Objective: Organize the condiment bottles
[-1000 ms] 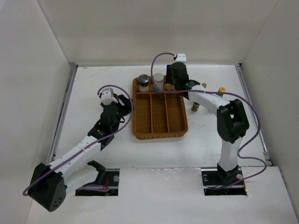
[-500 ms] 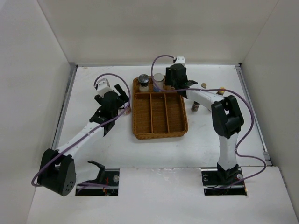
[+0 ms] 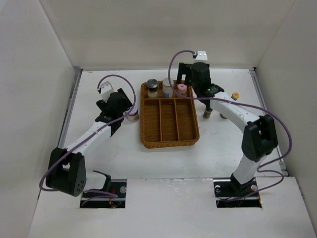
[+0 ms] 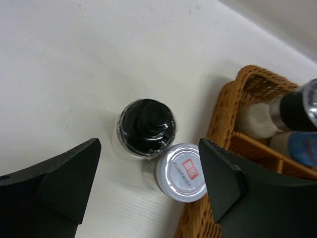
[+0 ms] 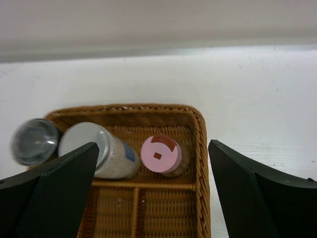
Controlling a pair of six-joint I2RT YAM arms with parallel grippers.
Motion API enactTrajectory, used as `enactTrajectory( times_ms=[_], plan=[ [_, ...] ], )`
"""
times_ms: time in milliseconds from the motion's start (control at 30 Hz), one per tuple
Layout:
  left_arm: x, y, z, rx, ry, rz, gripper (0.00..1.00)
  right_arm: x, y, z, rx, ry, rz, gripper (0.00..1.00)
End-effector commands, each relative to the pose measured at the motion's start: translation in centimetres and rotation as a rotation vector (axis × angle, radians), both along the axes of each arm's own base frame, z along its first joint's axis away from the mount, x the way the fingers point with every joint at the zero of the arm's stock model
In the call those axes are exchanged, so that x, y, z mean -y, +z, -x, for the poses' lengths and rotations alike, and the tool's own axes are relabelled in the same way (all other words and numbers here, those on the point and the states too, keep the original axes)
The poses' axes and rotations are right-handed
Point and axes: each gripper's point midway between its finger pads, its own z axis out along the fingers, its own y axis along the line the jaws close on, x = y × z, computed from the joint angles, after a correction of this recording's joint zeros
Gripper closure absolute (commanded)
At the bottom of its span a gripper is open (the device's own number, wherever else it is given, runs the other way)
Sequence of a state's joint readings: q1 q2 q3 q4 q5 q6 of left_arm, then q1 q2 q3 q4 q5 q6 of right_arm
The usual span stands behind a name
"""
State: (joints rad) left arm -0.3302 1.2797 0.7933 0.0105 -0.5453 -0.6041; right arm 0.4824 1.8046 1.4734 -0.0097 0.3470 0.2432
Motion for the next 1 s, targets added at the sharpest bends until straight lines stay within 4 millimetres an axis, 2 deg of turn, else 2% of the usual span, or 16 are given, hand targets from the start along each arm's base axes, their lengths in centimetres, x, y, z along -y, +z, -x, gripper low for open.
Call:
enactTrajectory(
  times_ms=[0, 267, 400, 500, 633, 700, 733, 767, 833, 967],
  plan=[
    [-0.4, -0.3, -0.9, -0.029, 0.009, -0.026, 0.2, -1.0, 4.6, 2.3, 0.106, 0.034, -0.063, 0.0],
    [0.0, -0.8, -3.1, -0.054, -0.001, -0.063, 0.2, -1.7, 3.6, 6.5, 0.113, 0.079, -0.087, 0.0],
    [-0.4, -1.6, -4.2, -0.073, 0.017, -0.08, 0.22, -2.2, 3.1, 7.8, 0.113, 0.098, -0.098, 0.0],
    [-0.5, -2.5, -4.6, -0.099, 0.019, -0.091, 0.24, -1.8, 3.7, 8.3, 0.127, 0.088, -0.104, 0.0],
    [-0.8, -3.4, -4.4, -0.118, 0.03, -0.102, 0.32, -1.2, 4.7, 9.0, 0.148, 0.082, -0.116, 0.0],
    [-1.0, -3.6, -4.4, -0.12, 0.038, -0.107, 0.39, -1.0, 5.2, 9.3, 0.158, 0.081, -0.121, 0.0],
    [-1.0, -3.4, -4.4, -0.116, 0.039, -0.106, 0.46, -0.8, 5.5, 9.4, 0.163, 0.078, -0.124, 0.0],
    [-1.2, -2.8, -4.4, -0.102, 0.048, -0.106, 0.52, -0.7, 5.6, 9.5, 0.167, 0.076, -0.126, 0.0],
    [-1.6, -0.8, -4.2, -0.056, 0.074, -0.109, 0.57, -0.6, 5.8, 9.6, 0.171, 0.076, -0.128, 0.0],
    [-2.2, 5.6, -3.0, 0.091, 0.117, -0.112, 0.58, -0.7, 5.3, 10.0, 0.164, 0.081, -0.129, 0.0]
  ],
)
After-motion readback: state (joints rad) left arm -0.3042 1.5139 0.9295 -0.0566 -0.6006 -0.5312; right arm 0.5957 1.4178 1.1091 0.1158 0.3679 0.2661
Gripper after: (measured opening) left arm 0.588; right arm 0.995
